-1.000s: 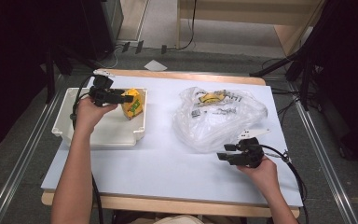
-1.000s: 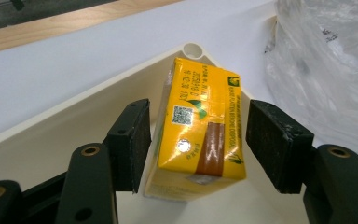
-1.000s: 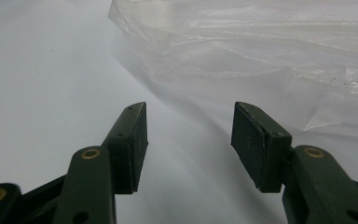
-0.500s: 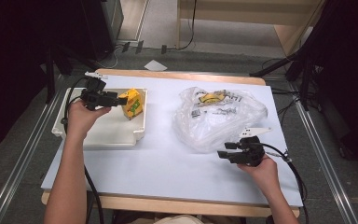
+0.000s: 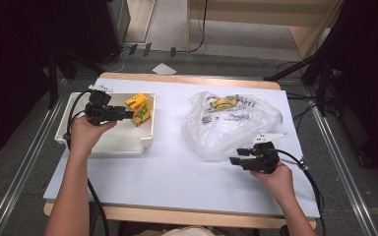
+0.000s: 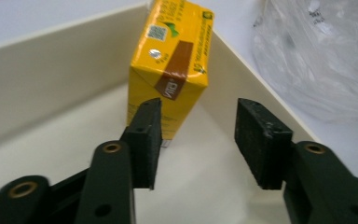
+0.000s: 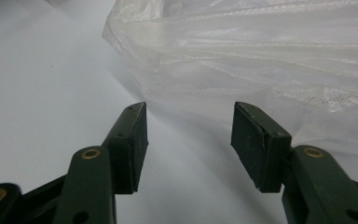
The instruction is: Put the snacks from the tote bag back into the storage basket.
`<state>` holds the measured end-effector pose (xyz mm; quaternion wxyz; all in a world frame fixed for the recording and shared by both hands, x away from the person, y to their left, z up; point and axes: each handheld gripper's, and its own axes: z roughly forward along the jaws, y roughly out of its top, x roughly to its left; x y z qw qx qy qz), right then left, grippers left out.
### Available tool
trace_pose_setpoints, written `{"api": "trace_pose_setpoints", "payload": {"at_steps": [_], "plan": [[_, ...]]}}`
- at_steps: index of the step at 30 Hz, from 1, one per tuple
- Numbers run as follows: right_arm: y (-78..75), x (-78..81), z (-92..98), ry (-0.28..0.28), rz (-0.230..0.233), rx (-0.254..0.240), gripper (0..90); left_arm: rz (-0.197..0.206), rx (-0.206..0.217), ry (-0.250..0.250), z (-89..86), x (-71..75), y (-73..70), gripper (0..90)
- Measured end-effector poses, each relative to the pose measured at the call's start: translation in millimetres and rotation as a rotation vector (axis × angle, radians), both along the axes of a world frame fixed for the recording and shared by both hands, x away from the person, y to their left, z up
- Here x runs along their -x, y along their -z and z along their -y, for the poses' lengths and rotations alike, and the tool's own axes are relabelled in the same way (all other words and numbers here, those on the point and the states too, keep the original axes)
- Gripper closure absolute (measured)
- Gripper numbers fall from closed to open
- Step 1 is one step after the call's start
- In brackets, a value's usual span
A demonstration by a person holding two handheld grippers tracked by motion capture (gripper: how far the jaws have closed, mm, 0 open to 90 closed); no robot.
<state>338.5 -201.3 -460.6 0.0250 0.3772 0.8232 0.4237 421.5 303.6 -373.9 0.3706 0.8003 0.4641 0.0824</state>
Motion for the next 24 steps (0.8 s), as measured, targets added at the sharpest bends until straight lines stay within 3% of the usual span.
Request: {"api": "trace_pose_setpoints", "payload": {"at_steps": [2,8,10,12,14,18,20,23,24], "plan": [[-0.4,-0.2,0.2,0.0,0.001,0.0,46.6,-0.005,0.019,0.016,0.8,2.0,3.0,59.6],[-0.6,-0.1,0.6,-0.001,0.005,0.002,46.6,0.035,0.003,0.03,6.4,6.4,8.7,73.8],[-0.3,-0.2,0.3,-0.002,0.005,0.0,46.6,0.057,0.038,0.03,6.9,6.9,10.9,83.4],[-0.3,-0.1,0.2,0.0,0.002,-0.001,46.6,0.049,0.041,0.02,7.7,5.1,15.3,88.9],[-0.2,-0.1,0.3,0.0,0.003,0.0,46.6,0.041,0.016,0.029,10.7,4.1,19.7,90.0],[0.2,-0.1,-0.2,-0.002,0.002,0.0,46.6,0.032,0.031,0.043,13.7,2.0,28.4,90.0],[0.5,0.0,-0.6,-0.001,0.0,0.0,46.6,0.026,0.018,0.042,14.5,0.3,32.5,90.0],[0.7,0.2,-0.8,-0.004,0.003,0.001,46.6,0.042,-0.024,0.047,16.9,-1.4,37.6,90.0],[0.8,0.4,-0.9,-0.003,0.0,0.002,46.6,0.04,-0.01,0.05,16.6,-2.4,38.6,90.0]]}}
